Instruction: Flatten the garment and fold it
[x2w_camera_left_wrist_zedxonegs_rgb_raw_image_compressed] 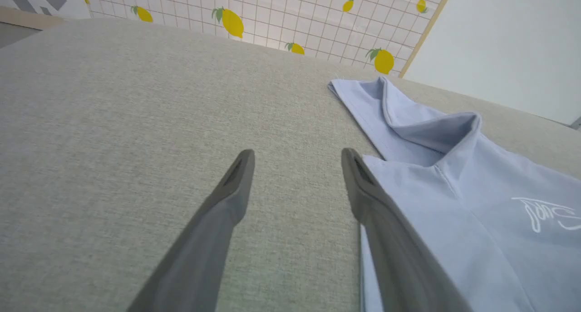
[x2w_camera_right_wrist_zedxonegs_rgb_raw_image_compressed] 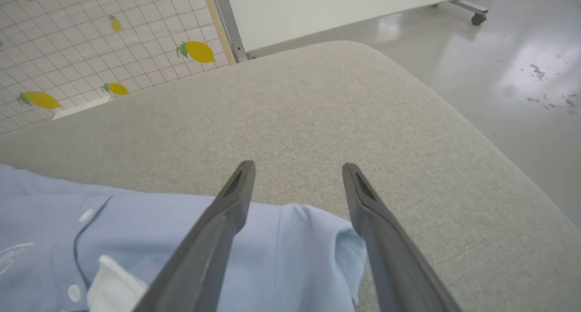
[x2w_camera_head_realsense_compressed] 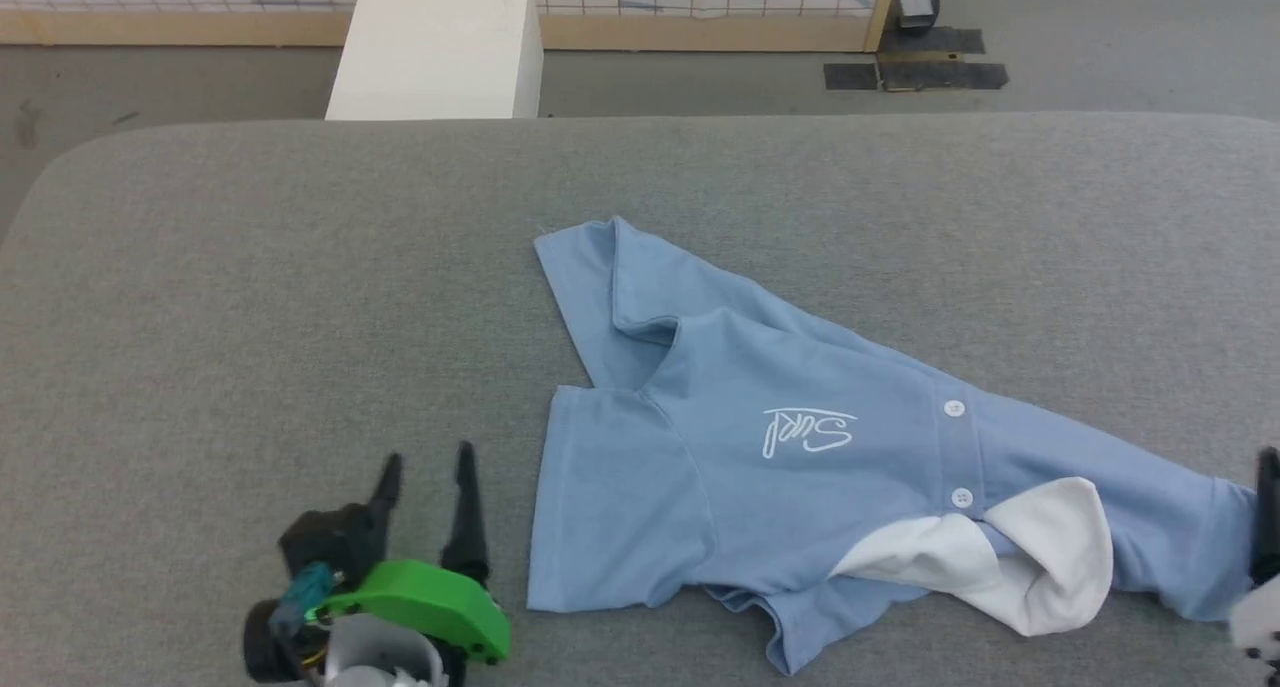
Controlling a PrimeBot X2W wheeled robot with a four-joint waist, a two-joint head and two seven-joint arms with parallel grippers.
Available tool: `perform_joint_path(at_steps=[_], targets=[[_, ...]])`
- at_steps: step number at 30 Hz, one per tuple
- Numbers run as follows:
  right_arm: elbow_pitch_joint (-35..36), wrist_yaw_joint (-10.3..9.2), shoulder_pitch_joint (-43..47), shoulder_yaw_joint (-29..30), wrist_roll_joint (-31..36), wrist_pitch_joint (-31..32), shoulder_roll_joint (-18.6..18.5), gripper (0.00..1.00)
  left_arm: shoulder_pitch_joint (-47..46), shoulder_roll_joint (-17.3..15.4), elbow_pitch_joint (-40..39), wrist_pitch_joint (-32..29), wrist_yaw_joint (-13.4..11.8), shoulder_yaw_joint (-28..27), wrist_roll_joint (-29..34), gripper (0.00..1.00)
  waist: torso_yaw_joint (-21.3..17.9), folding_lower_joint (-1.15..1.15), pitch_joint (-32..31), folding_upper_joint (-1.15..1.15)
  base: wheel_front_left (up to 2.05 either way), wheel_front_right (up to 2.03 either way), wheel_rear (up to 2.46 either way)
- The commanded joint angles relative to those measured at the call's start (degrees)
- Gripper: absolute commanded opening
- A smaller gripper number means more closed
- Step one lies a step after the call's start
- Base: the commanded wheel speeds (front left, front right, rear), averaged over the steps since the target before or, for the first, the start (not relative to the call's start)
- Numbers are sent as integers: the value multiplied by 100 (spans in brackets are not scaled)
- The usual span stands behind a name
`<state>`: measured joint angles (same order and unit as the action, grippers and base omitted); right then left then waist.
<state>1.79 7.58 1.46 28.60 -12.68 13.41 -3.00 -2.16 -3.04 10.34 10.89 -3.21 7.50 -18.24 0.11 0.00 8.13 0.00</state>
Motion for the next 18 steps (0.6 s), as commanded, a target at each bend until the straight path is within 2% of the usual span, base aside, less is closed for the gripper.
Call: perform_joint_path(at_steps=[1,6,11,15,18], targets=[[74,-9,94,-203,-118,-260,11,100,-7,11,9,-248,68,135,-25,100,-80,0,-60,0,0,0,0],[15,-9,204,-719,-305,-633,12,100,146,8,-27,-1494,69,563,-71,100,-158,0,-118,0,0,0,0],[-67,-9,222,-1091,-451,-707,12,100,336,-83,-275,-2715,-208,853,87,100,-218,0,-148,0,0,0,0],[-84,-9,242,-1302,-510,-710,12,100,463,-214,-507,-3440,-411,1001,259,100,-253,0,-127,0,0,0,0],[-49,-9,230,-1473,-604,-755,12,100,483,-232,-583,-3737,-467,1047,257,100,-288,0,-84,0,0,0,0]])
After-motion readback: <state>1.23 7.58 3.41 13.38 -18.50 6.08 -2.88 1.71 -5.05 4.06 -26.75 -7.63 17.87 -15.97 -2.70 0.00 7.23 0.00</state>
